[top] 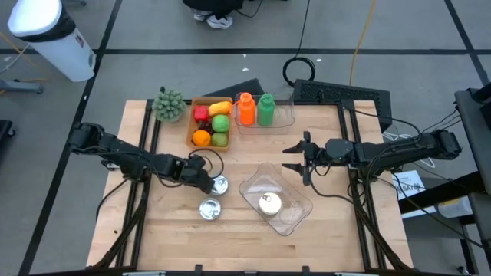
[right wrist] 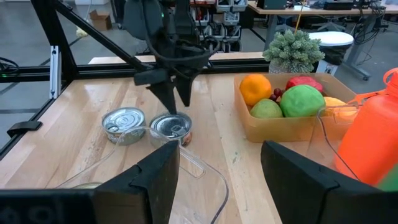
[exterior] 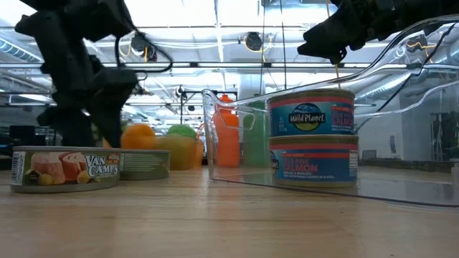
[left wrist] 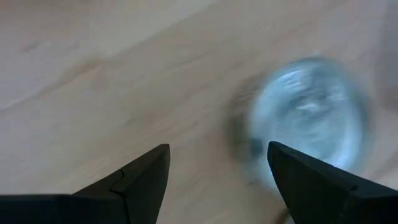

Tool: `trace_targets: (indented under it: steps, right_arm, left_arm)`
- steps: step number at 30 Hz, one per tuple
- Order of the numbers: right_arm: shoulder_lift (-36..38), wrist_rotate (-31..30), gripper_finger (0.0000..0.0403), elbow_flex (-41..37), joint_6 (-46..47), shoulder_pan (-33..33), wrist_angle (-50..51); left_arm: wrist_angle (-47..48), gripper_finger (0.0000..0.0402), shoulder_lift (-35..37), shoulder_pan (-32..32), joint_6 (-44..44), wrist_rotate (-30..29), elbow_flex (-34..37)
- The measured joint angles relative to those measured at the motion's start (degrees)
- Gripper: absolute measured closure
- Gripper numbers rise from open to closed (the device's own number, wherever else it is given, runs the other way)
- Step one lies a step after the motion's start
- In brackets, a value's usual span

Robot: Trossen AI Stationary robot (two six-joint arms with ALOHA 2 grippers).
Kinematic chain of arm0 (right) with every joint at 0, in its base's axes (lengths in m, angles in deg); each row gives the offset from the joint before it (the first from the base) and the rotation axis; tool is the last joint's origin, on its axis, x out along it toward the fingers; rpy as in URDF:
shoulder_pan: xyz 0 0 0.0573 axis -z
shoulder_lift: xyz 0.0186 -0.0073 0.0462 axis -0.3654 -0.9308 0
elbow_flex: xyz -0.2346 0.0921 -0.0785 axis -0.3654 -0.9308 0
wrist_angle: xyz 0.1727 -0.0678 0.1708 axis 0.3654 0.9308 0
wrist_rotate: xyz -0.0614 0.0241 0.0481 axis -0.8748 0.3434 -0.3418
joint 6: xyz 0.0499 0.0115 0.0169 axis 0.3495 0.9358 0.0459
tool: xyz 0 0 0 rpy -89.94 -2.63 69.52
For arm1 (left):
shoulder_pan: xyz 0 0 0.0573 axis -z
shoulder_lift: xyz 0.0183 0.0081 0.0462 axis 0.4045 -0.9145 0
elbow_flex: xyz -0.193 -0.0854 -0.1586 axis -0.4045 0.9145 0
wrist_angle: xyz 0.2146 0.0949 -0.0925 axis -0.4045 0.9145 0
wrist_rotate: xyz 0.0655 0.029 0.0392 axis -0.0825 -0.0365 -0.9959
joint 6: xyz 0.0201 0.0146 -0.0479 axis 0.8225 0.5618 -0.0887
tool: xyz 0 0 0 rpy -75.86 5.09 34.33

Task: Pick & Place Food Item
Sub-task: Stack the top green tuna can on top of the blue pink tuna can in the bottom transparent bin

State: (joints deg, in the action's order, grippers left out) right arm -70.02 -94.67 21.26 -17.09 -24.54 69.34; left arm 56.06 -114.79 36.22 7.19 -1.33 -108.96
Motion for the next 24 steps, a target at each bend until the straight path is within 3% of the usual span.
trace_targets:
  steps: [11, 18, 24]
  right_arm:
    - [0.0, 0.0, 0.019, 0.0, 0.0, 0.0, 0.0]
    - [0.0, 0.0, 0.019, 0.0, 0.0, 0.0, 0.0]
    - [0.0, 0.0, 0.019, 0.0, -0.1, 0.0, 0.0]
  left_arm:
    - [8.8, 0.0117, 0.1, -0.7, -4.2, -0.8, -0.2]
    - [20.9, 0.0117, -0.1, -0.8, -11.2, 0.5, 0.0]
    - [21.0, 0.0117, 0.0, -0.8, -11.6, -0.1, -0.1]
